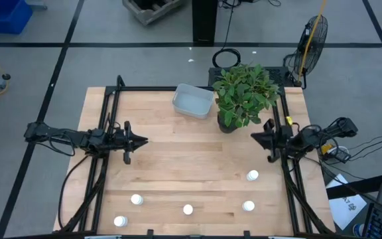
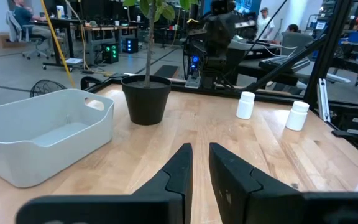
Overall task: Pick and place pill bottles into a basket
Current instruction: Put the white pill bottle into the gray bin
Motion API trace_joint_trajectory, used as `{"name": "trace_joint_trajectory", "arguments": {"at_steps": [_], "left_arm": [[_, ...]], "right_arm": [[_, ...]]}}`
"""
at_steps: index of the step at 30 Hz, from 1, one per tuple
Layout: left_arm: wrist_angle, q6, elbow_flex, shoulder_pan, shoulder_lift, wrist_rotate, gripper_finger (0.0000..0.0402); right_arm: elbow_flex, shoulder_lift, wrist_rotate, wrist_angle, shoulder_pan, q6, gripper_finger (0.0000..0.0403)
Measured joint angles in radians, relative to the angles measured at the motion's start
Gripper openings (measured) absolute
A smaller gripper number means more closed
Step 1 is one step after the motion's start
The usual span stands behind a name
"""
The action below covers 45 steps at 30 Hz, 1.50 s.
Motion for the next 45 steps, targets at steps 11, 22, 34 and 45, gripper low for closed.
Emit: {"name": "trace_joint_trajectory", "arguments": {"at_steps": [11,22,34,45], "left_arm": [[0.0,0.0,0.0,0.0,0.0,0.0,0.0058],[0.0,0.0,0.0,0.0,0.0,0.0,0.0058],[0.0,0.001,0.0,0.0,0.0,0.0,0.0058],[0.0,0.001,0.0,0.0,0.0,0.0,0.0058]], "right_arm": [[0.0,0.056,-0.346,0.116,0.008,0.175,0.0],[0.186,0.417,-0.262,-0.109,0.167,0.242,0.0098],[0.415,0.499,-0.079,-0.773,0.502,0.626,0.0205],[0.382,0.53,-0.019,-0.87,0.72,0.981,0.0204]]}}
